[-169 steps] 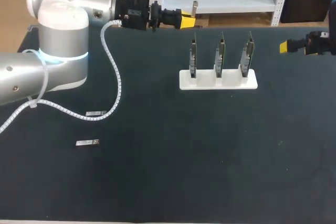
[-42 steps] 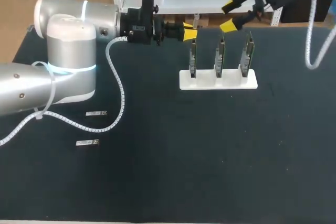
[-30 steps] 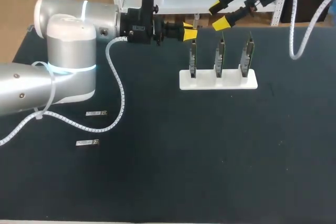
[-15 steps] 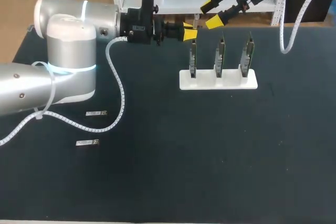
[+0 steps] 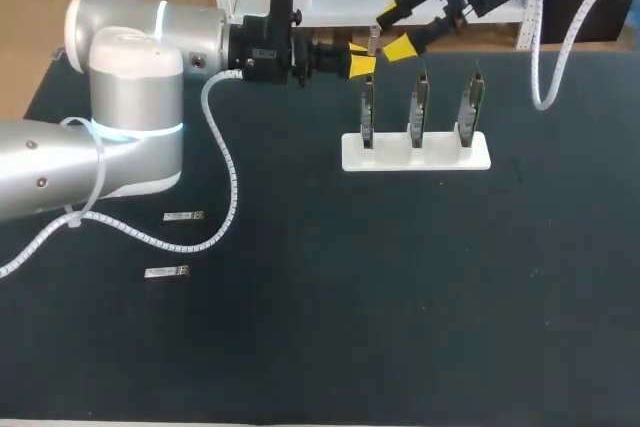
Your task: Pick up the optical module with the left hand, and insert it into the network port with the right hand.
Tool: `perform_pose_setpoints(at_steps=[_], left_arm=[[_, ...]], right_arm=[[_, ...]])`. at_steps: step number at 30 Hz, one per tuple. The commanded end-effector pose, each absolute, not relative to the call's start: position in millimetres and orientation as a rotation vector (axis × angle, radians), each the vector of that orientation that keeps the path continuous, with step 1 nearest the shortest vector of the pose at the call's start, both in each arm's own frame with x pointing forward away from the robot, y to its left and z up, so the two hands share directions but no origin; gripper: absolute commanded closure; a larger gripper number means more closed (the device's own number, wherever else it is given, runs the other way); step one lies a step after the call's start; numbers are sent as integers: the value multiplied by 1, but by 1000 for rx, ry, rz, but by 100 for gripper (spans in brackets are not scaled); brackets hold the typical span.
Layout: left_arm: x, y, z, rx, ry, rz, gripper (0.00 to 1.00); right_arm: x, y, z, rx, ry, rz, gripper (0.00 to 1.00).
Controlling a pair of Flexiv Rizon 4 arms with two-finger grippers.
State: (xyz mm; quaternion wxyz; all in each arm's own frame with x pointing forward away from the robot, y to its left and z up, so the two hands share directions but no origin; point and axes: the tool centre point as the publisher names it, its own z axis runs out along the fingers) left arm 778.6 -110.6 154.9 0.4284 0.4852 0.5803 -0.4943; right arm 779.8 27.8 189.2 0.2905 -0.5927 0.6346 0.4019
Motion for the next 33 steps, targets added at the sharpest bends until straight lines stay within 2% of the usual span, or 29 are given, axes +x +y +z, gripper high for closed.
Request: perform_pose_setpoints(at_steps=[1, 33], left_arm=[[777, -111, 155, 1208, 1449, -1231, 100], [777, -111, 155, 1208, 1449, -1231, 100]], right_arm=[[775, 30, 190, -1549, 1703, 1014, 0], [775, 46, 195, -1603, 1682, 1027, 0]])
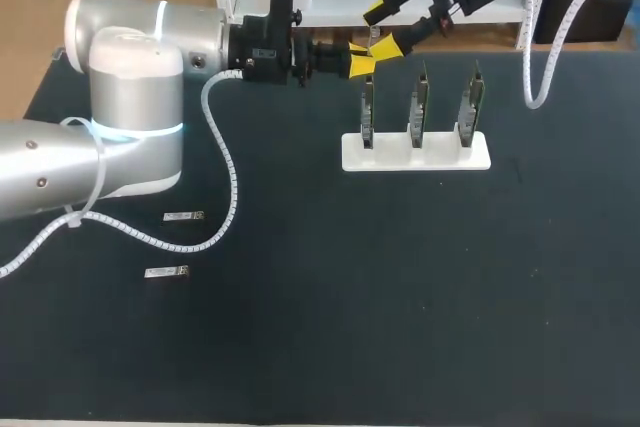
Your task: Pick up the optical module with the left hand, and insert it into the network port with the right hand.
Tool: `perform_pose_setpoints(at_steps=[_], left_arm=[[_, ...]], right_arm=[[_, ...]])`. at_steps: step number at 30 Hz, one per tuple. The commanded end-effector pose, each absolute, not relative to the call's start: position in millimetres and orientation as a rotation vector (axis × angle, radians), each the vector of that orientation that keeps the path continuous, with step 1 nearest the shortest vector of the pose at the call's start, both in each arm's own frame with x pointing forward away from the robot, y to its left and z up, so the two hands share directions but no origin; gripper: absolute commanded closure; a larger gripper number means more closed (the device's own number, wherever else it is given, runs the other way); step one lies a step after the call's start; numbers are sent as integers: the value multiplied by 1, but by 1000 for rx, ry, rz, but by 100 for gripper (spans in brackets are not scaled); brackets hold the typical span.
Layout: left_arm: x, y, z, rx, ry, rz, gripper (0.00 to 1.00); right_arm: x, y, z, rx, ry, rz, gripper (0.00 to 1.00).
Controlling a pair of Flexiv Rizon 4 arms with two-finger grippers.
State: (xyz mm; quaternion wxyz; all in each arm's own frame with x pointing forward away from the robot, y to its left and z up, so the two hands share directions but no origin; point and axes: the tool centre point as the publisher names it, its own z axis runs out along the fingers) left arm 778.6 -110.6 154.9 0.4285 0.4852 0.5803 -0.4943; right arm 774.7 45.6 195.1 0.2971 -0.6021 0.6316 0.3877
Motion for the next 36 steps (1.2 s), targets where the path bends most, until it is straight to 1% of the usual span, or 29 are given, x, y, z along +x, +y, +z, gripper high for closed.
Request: perform_pose_setpoints(at_steps=[1, 8, 9, 10, 11, 35, 36], left_arm=[[777, -111, 155, 1208, 1449, -1231, 100], [777, -111, 155, 1208, 1449, -1231, 100], [777, -111, 155, 1208, 1449, -1231, 100], [777, -111, 155, 1208, 1449, -1231, 100], [777, -111, 155, 1208, 1449, -1231, 100], [777, -111, 155, 1208, 1449, -1231, 100], [777, -111, 155, 1208, 1449, -1231, 70]], right_arm=[[775, 46, 195, -1603, 1683, 1026, 0], [775, 46, 194, -1592, 1692, 1026, 0], [775, 46, 194, -1593, 1693, 1024, 40], [775, 46, 194, -1594, 1693, 1024, 75], [775, 46, 194, -1597, 1692, 1023, 100], [775, 46, 194, -1604, 1687, 1022, 100], [775, 46, 194, -1603, 1687, 1021, 100]])
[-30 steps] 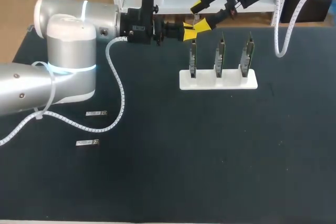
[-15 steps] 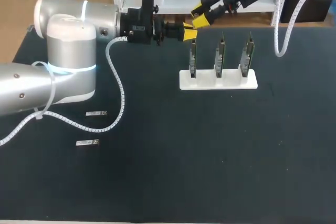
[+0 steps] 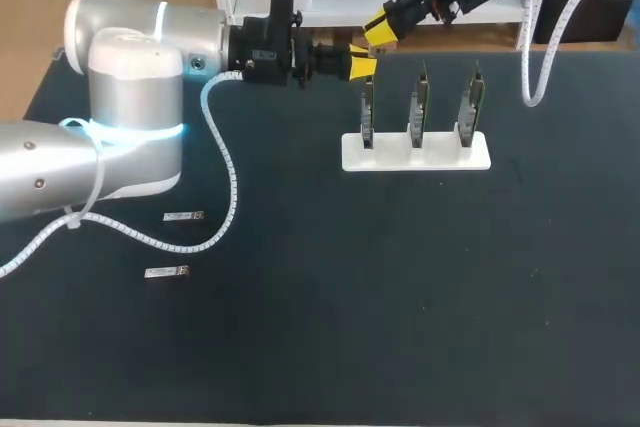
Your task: Pick up the optical module with the left hand, and insert it into the network port with the right hand.
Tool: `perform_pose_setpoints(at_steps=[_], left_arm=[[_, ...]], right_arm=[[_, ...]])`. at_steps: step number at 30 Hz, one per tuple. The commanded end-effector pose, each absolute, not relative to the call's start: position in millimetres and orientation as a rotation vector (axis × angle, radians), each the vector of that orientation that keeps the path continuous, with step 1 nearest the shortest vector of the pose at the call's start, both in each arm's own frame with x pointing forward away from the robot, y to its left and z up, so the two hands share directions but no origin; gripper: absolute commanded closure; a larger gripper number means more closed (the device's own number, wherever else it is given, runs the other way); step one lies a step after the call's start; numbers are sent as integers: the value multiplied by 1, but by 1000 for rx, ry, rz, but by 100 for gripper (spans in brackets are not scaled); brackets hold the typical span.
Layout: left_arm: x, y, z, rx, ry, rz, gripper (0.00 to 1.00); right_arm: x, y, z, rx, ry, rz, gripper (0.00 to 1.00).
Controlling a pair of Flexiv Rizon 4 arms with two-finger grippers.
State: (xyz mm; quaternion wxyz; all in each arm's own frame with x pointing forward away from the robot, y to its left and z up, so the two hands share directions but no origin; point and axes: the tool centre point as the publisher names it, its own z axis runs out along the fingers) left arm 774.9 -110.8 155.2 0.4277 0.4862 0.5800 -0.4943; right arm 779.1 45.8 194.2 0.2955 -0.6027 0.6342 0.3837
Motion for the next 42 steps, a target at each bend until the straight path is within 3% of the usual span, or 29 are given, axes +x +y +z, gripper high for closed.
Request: perform_pose_setpoints(at_steps=[1, 42], left_arm=[[777, -111, 155, 1208, 1449, -1231, 0], [770, -79, 130, 1506, 1663, -1001, 0]], right_arm=[[775, 45, 194, -1602, 1687, 1021, 100], [774, 35, 195, -1565, 1692, 1004, 100]])
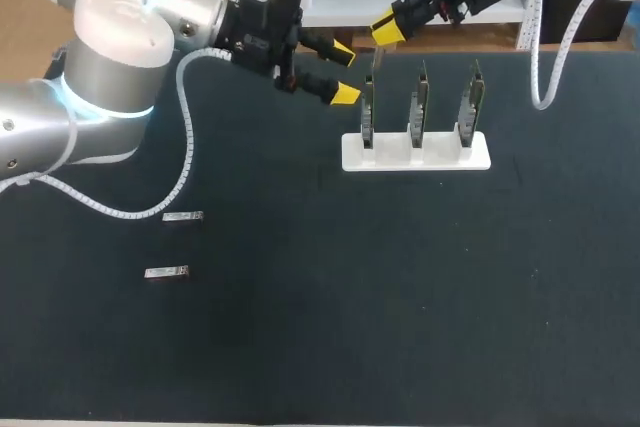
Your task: Pick up the optical module with the left hand, and insert it into the network port with the right hand.
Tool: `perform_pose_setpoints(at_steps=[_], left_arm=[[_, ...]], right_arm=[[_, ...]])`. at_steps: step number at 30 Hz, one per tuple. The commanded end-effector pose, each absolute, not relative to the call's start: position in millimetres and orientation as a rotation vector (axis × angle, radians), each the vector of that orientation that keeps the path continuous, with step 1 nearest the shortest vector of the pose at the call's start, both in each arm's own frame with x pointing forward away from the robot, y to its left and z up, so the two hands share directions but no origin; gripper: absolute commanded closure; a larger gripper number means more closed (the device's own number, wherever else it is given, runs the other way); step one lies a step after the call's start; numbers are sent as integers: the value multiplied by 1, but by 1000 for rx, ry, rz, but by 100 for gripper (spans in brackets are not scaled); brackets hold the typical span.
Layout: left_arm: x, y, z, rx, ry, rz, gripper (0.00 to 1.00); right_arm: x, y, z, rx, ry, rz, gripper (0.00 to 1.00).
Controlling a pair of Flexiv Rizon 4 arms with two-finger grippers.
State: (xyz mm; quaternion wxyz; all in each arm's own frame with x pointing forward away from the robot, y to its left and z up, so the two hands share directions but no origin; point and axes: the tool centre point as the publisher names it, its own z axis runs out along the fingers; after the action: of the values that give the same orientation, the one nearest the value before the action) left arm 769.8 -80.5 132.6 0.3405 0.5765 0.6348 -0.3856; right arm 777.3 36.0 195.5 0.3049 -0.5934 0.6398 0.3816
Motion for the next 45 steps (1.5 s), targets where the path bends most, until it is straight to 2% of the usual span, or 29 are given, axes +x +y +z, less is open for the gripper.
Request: perform_pose_setpoints(at_steps=[1, 45], left_arm=[[769, -78, 129, 1514, 1674, -993, 0], [774, -80, 110, 1640, 1720, -955, 0]], right_arm=[[774, 35, 195, -1564, 1692, 1004, 100], [778, 35, 192, -1563, 1690, 1015, 100]])
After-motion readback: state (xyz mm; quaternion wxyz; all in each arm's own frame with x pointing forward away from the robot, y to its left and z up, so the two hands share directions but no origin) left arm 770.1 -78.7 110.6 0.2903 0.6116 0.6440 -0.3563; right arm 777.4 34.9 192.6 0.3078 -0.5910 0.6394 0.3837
